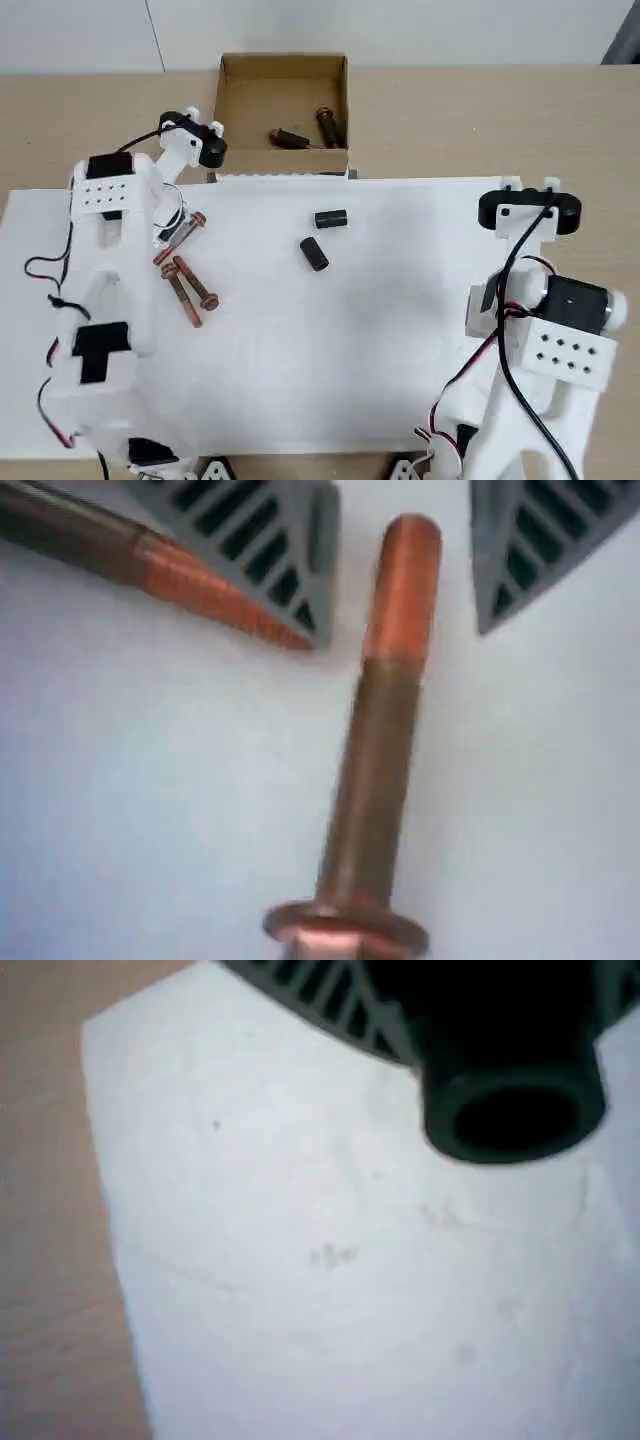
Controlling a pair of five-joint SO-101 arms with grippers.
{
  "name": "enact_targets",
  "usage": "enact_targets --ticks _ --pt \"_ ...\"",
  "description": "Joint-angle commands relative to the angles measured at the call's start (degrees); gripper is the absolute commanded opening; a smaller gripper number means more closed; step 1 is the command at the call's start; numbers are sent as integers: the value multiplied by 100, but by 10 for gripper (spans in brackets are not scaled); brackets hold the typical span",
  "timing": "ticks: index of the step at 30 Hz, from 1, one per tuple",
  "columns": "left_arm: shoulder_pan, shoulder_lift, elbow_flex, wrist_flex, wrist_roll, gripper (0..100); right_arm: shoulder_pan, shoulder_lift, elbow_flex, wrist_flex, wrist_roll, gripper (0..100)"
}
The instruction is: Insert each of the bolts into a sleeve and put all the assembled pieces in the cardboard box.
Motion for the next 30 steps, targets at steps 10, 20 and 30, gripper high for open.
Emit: enact_targets --ticks 10,20,30 --pt "35 1213 -1780 571 -97 99 22 -136 -26 -119 -105 4" --pt "53 2286 -3143 1160 -176 99 22 -136 -26 -119 -105 4" --pt "220 2514 -4251 1890 -237 95 22 -119 -26 -119 -105 4"
